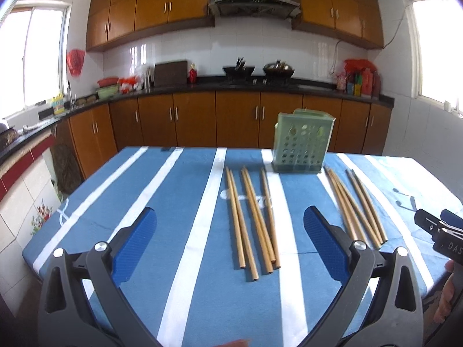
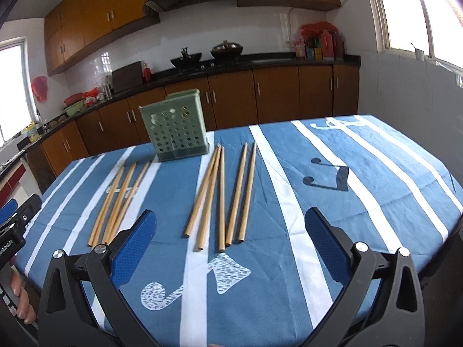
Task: Organize utensils
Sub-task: 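Close the left gripper on a bamboo chopstick while the right gripper grasps another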
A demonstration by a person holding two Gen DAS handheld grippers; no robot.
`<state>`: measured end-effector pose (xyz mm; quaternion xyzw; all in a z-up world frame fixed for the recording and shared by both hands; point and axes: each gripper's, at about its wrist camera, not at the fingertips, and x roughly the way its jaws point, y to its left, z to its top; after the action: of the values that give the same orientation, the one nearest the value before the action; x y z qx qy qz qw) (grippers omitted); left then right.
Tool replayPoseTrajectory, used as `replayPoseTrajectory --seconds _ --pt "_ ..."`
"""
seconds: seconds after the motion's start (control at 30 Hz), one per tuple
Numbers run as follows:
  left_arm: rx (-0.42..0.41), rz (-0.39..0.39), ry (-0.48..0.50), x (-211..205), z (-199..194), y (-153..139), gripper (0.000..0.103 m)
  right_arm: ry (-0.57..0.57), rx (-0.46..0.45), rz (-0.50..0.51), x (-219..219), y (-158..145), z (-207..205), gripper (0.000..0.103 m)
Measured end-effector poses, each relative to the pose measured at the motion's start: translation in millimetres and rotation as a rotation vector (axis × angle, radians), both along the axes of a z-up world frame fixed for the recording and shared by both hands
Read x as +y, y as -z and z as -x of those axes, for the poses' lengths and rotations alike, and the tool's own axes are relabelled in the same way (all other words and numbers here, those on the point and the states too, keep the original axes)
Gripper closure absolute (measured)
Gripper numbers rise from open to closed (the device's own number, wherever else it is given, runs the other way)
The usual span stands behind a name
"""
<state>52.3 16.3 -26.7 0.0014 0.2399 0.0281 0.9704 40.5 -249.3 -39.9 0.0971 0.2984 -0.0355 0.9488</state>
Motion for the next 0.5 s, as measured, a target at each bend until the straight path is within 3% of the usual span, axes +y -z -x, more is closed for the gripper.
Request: replayPoseTrajectory --seconds 0.27,0.43,0.5 --pt "0.191 0.035 -0.033 24.4 -50.5 25.3 0.004 0.046 0.250 -0.156 -38.4 32.8 -72.2 0.048" --pt "0.239 0.050 -0.039 33.8 -70.3 35.8 0.006 0.016 0.306 -0.101 -27.3 44.8 -105.3 0.059" --pt "0.260 0.051 -0.033 34.7 -76.4 39.8 0.014 0.007 0.335 -0.093 -25.1 53.2 -113.8 0.065"
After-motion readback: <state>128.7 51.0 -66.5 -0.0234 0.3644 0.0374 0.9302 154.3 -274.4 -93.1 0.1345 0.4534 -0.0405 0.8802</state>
